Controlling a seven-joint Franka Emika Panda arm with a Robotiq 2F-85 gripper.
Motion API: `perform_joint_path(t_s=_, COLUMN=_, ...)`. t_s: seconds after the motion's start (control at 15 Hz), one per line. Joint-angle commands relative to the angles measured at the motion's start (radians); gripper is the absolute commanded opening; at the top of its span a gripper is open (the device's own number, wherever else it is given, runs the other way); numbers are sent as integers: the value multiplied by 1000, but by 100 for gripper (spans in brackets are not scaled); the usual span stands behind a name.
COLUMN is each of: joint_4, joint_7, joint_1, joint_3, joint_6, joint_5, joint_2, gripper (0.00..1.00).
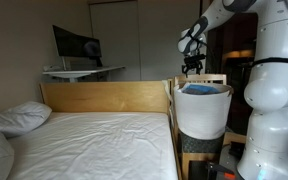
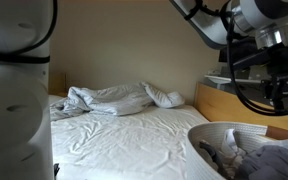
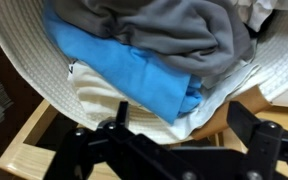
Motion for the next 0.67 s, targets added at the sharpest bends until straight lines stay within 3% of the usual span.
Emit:
perform_joint_path(t_s=0.0, joint_4=47, joint_7=46, joint_1=-10, joint_3=-20, joint_6=-21, joint_5=-15, joint_2=78, gripper=100)
perform_joint_path(t_s=0.6, joint_4=-32, joint_7=1, joint_1=26, joint_3=-11, joint_6=-70, joint_5=18, joint_2=140, gripper=100)
